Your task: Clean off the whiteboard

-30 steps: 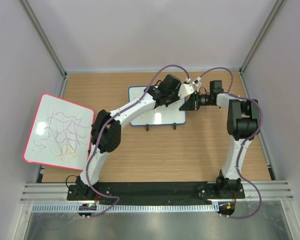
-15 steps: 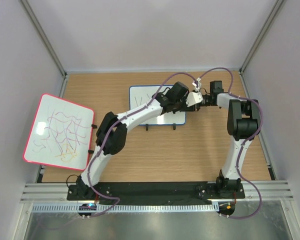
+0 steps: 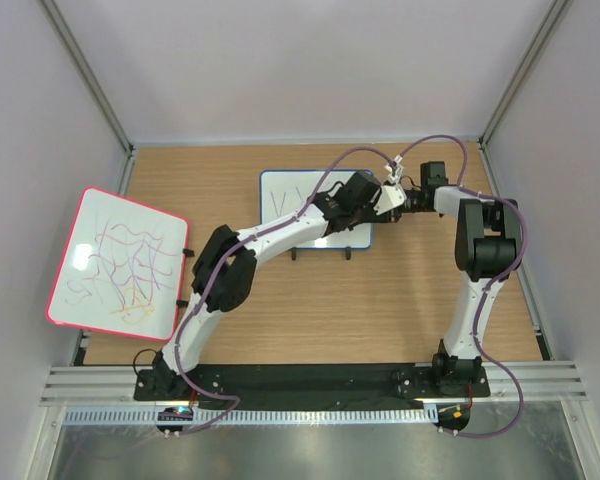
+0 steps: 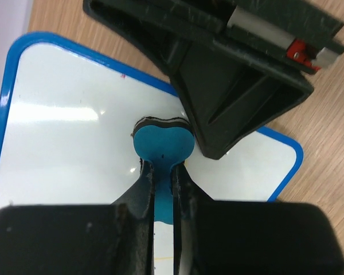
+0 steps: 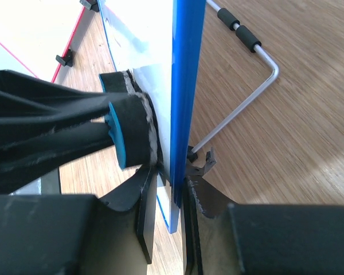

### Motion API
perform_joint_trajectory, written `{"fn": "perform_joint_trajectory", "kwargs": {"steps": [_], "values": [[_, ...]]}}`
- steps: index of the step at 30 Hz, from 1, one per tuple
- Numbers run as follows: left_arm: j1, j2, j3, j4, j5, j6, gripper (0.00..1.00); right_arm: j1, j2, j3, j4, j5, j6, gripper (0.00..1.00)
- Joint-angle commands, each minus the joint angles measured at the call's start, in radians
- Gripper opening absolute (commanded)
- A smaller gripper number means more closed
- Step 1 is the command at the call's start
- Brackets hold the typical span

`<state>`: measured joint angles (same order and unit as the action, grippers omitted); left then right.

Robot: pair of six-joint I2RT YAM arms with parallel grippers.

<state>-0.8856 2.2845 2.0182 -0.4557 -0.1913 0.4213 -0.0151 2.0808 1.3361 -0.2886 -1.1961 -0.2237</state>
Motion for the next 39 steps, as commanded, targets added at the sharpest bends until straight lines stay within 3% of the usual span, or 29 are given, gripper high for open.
{"fn": "perform_joint_trajectory", "kwargs": {"steps": [1,6,12,15,20,26,35,39], "values": [[0.072,-0.058,-0.149,0.052,-0.105,-0.004,0.0,0.015,-0.073,-0.003,-0.021,0.013,-0.037,0.01],[0.134,-0.137,-0.301,0.092,-0.114,0.036,0.0,0.015,-0.068,-0.002,-0.034,0.024,-0.046,0.01],[0.149,-0.158,-0.283,0.092,-0.06,0.031,0.0,0.015,-0.065,0.006,-0.043,0.027,-0.052,0.01],[0.132,-0.14,-0.204,0.066,-0.001,0.03,0.0,0.015,-0.065,0.009,-0.061,0.027,-0.069,0.01],[0.112,-0.01,0.068,-0.035,0.047,0.01,0.0,0.015,-0.067,0.017,-0.096,0.03,-0.094,0.01],[0.117,0.041,0.195,-0.04,-0.026,0.007,0.0,0.015,-0.065,0.026,-0.106,0.033,-0.098,0.01],[0.157,0.003,0.142,-0.012,-0.08,0.02,0.0,0.015,-0.059,0.021,-0.104,0.036,-0.097,0.01],[0.143,-0.06,-0.071,0.005,0.016,-0.009,0.0,0.015,-0.06,0.021,-0.106,0.036,-0.097,0.01]]}}
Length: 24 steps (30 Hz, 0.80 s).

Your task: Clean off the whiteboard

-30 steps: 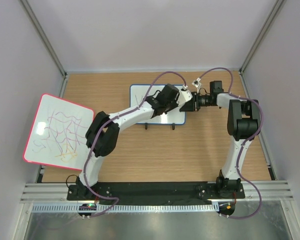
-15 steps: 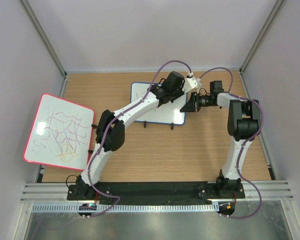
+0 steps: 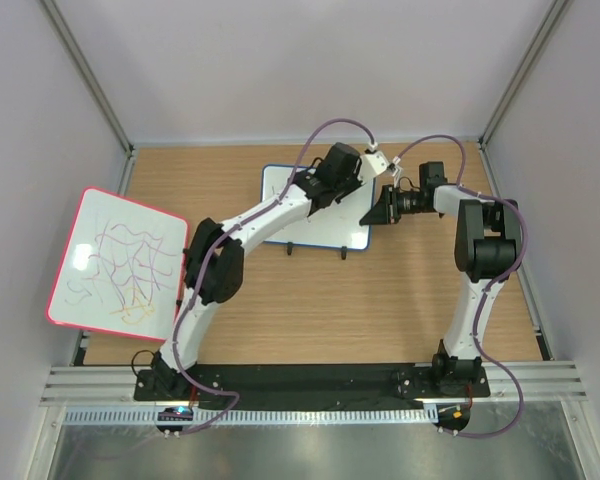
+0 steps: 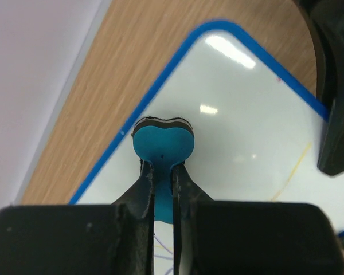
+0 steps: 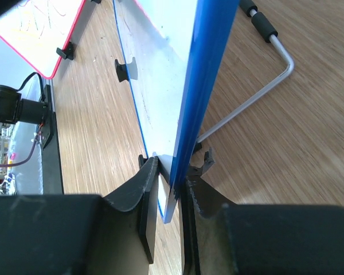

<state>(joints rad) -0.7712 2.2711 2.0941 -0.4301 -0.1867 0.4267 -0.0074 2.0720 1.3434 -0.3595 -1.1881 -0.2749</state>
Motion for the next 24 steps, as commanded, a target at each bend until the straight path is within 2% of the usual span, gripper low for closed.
{"fn": "perform_joint_trajectory", "kwargs": {"steps": [1,4,9,17,24], "values": [[0.004,-0.056,-0.185,-0.003,0.016,-0.016,0.0,0.007,-0.052,0.014,-0.035,0.027,-0.046,0.01],[-0.048,-0.087,-0.34,0.048,0.009,0.001,0.0,0.007,-0.055,0.014,-0.035,0.027,-0.046,0.01],[-0.111,-0.093,-0.436,0.09,0.0,0.012,0.0,0.007,-0.053,0.016,-0.036,0.027,-0.044,0.01],[-0.109,-0.059,-0.378,0.097,-0.037,-0.009,0.0,0.007,-0.056,0.014,-0.038,0.024,-0.046,0.01],[-0.043,-0.076,-0.273,0.085,-0.114,-0.031,0.0,0.007,-0.064,0.011,-0.039,0.024,-0.046,0.01]]}}
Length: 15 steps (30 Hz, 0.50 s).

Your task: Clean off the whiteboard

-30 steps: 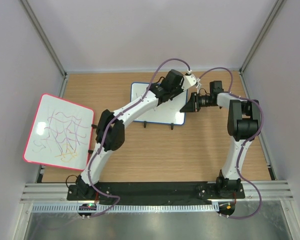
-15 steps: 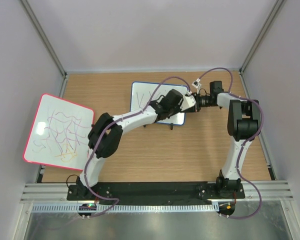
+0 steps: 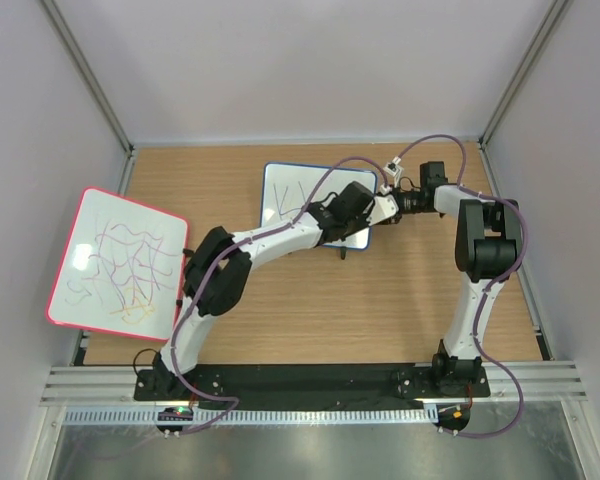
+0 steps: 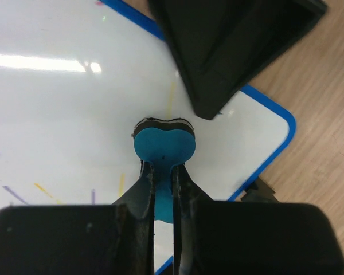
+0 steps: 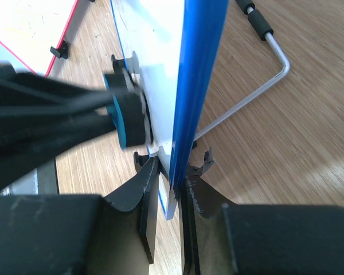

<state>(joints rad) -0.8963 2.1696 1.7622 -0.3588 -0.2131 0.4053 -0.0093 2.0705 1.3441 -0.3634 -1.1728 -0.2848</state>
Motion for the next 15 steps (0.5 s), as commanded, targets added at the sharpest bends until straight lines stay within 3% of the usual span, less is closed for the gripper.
{"fn": "perform_joint_trajectory", "kwargs": {"steps": [1,15], "values": [[0.098,0.024,0.08,0.009,-0.092,-0.007,0.0,0.009,-0.064,0.01,-0.034,0.01,-0.036,0.01],[0.227,0.03,0.177,-0.009,-0.108,0.01,0.0,0.009,-0.066,0.012,-0.043,0.016,-0.037,0.01]]}}
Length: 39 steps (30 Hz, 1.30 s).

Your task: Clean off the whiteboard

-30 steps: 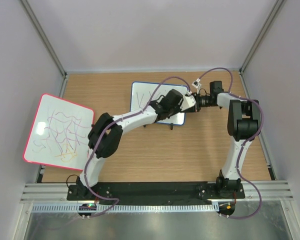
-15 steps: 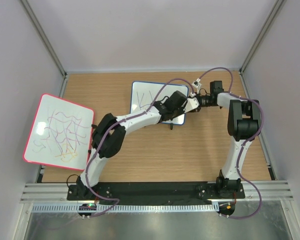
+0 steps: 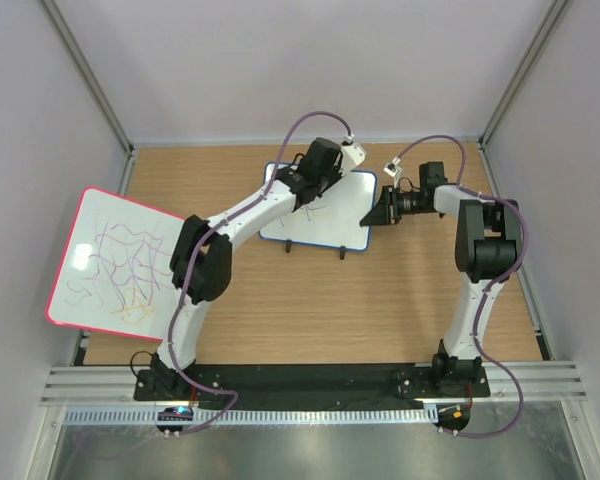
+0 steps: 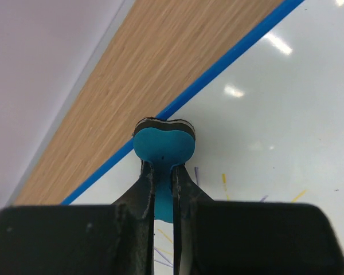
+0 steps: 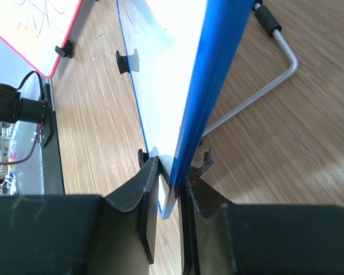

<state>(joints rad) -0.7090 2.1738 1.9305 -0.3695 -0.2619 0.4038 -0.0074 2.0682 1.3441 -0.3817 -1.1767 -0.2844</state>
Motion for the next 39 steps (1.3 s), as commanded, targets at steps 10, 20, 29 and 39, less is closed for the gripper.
{"fn": "perform_joint_trajectory", "kwargs": {"steps": [10,20,29,39], "values": [[-0.03,-0.045,-0.341,0.05,0.017,0.033,0.0,0.007,-0.065,0.009,-0.025,0.02,-0.042,0.01],[-0.127,-0.06,-0.487,0.122,-0.005,0.084,0.0,0.007,-0.062,0.009,-0.028,0.023,-0.047,0.01],[-0.002,-0.104,-0.316,0.112,-0.036,0.089,0.0,0.007,-0.059,0.009,-0.032,0.031,-0.05,0.01],[0.075,-0.043,-0.125,0.089,-0.048,0.129,0.0,0.007,-0.062,0.007,-0.031,0.042,-0.05,0.01]]}}
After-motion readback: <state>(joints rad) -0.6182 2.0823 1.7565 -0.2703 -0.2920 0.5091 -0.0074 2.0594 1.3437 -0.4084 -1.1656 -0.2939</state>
